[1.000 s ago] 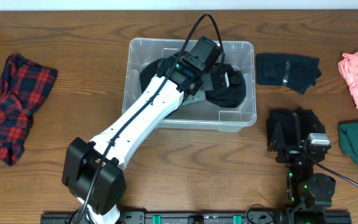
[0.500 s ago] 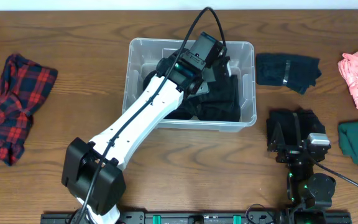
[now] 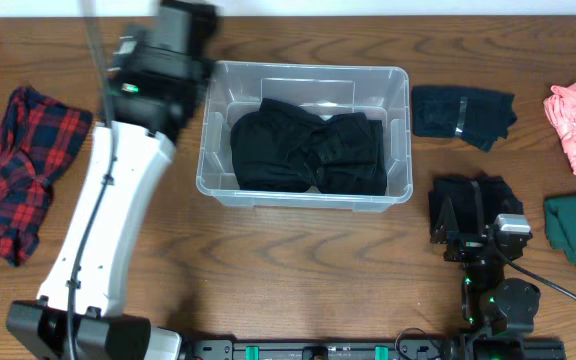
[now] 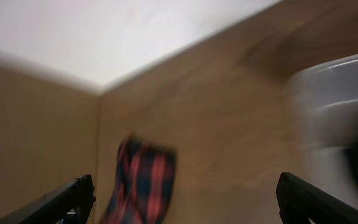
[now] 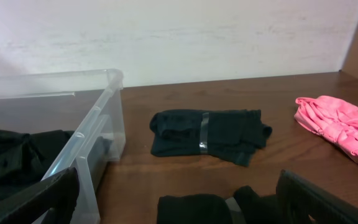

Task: Pack container
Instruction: 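Move the left gripper back to the red plaid shirt and grasp it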

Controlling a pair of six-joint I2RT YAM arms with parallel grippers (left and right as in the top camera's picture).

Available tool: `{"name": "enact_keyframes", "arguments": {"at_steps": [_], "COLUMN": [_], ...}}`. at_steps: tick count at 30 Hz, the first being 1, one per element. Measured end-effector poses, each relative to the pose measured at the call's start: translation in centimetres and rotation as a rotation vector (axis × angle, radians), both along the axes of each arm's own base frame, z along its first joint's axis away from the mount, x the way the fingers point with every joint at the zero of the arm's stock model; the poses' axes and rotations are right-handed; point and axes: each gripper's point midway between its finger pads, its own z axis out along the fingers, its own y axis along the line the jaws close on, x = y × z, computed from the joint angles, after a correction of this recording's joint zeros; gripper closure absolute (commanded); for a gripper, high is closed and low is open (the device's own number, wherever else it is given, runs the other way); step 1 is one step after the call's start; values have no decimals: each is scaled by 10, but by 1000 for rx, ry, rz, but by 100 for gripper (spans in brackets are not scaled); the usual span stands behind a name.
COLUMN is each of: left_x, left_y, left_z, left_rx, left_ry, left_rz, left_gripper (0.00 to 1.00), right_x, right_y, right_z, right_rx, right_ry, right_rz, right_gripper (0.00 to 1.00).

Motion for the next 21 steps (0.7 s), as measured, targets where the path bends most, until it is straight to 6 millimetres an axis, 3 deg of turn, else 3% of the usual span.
{"name": "enact_keyframes", "arguments": {"at_steps": [2, 6, 11, 21], "left_x": [-3, -15, -30, -55], "left_y": [42, 103, 150, 216], "left_z": [-12, -44, -93, -189], "left_rx": [-2, 13, 20, 30], "left_ry": [45, 169, 324, 509], "left_rz": [107, 241, 336, 403], "left_gripper": [6, 6, 6, 2], "right_x": [0, 0, 0, 0], "right_y": [0, 0, 0, 0], "right_z": [0, 0, 0, 0], "right_rx": [0, 0, 0, 0], "right_ry": [0, 0, 0, 0], "right_rz": [0, 0, 0, 0], "right_gripper": [1, 1, 1, 1]}}
